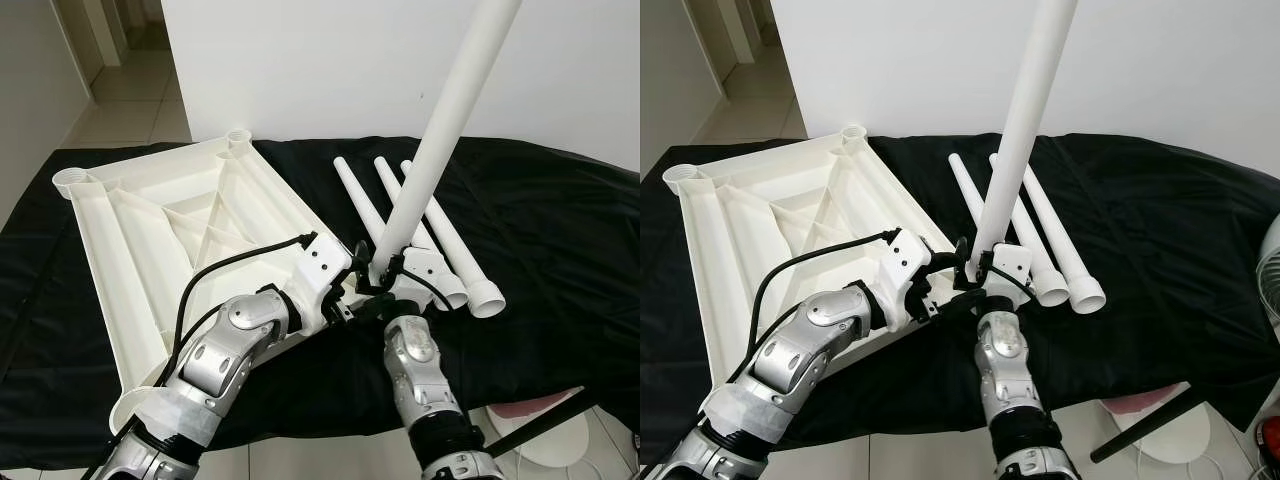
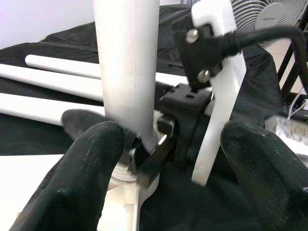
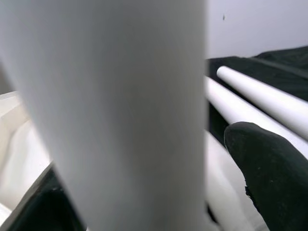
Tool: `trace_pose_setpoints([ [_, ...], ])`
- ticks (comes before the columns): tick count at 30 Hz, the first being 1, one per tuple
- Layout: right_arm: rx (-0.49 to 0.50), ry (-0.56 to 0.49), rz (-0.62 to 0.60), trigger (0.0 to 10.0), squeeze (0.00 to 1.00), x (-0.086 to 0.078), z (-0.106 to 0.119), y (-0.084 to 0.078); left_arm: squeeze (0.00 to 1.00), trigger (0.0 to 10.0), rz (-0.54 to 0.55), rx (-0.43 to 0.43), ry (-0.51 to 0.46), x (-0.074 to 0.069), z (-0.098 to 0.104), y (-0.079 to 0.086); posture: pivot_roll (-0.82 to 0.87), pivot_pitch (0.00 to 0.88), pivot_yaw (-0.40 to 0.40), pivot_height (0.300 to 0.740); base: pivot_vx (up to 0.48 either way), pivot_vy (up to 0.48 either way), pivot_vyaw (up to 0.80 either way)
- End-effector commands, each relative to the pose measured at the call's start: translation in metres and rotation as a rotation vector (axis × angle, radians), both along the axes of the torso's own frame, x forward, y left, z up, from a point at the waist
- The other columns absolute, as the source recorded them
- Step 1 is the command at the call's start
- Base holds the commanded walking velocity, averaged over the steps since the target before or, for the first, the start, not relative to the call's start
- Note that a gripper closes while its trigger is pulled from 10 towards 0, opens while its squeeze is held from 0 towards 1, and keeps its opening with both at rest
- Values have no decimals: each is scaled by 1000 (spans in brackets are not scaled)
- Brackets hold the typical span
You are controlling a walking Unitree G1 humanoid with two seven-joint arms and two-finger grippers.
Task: Building children table
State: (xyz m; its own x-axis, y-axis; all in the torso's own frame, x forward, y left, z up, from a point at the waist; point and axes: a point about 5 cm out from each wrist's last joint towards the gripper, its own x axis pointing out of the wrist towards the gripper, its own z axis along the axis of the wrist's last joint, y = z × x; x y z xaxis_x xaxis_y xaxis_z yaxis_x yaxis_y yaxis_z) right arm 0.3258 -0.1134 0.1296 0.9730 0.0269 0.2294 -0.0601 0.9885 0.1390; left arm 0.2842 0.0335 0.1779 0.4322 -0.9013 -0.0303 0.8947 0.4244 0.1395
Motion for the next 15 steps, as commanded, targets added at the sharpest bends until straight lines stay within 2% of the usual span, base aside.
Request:
trace_pose_setpoints([
  [1,6,-21,4,10000,1000,2,4,-3,0,10000,-1,13,-6,-1,-1,-1,23,2,7,740,0,0,0],
  [2,-15,-27,11,10000,1000,3,6,-5,0,10000,-2,13,-6,-2,-1,-1,23,2,8,740,0,0,0],
  [3,-28,-33,33,10000,200,5,9,-7,0,10000,-3,13,-4,-2,-1,-1,22,3,9,740,0,0,0],
  [4,-28,-33,33,10000,200,5,9,-7,0,10000,-3,13,-4,-2,-1,-1,22,3,9,740,0,0,0],
  [5,-39,-39,57,10000,0,5,10,-8,0,10000,-5,13,-4,-2,-1,-1,22,3,9,740,0,0,0],
  [9,-91,-50,171,10000,0,8,15,-14,0,10000,-15,24,4,-5,-4,-2,22,9,8,740,0,0,0],
  [15,-171,-47,260,10000,0,10,19,-28,0,10000,-31,48,22,-9,-12,-3,21,16,11,740,0,0,0],
])
